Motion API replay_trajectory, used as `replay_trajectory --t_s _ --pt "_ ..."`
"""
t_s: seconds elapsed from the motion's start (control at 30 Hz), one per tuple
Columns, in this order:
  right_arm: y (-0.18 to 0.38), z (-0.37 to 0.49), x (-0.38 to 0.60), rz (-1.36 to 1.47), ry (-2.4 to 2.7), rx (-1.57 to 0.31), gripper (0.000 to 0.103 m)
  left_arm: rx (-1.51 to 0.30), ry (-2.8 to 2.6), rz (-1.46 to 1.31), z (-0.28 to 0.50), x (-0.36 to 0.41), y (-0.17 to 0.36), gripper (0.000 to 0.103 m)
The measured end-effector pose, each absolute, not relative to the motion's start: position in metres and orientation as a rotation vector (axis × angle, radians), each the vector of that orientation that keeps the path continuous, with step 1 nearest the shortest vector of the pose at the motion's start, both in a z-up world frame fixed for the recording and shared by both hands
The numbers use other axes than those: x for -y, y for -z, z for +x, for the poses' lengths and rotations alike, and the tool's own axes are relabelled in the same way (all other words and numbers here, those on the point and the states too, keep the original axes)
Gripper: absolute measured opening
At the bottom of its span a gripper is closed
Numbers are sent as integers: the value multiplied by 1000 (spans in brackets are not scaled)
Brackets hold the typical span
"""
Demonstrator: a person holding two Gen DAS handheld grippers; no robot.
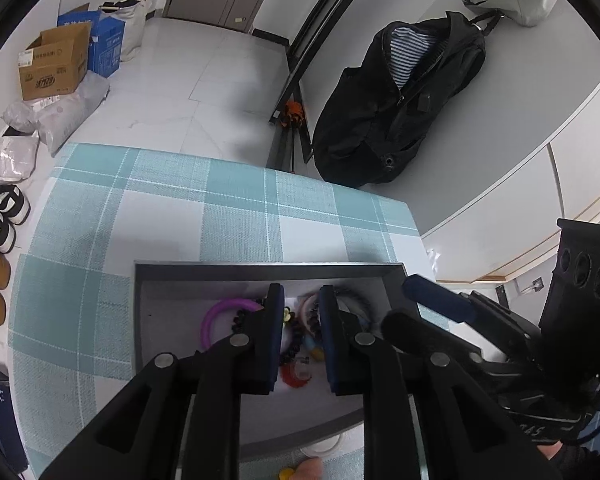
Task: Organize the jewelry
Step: 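Withdraw both grippers from the box toward the pink pig figure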
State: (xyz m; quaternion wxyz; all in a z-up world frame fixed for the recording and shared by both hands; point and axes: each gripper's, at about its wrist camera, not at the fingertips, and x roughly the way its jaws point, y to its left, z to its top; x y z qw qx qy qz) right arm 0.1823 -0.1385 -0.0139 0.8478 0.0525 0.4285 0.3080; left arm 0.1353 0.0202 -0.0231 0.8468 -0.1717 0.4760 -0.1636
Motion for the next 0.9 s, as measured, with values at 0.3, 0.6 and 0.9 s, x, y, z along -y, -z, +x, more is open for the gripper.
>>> replay_trajectory --t_s 0.3,0.6,0.9 --pt "5 172 146 103 -622 -877 67 -971 316 -348 121 -22 14 45" --pt "-15 147 156 91 -610 -824 75 -943 261 -313 98 -25 7 48" --pt "-14 126 152 49 -595 -824 80 -902 217 -234 71 -22 -1 64"
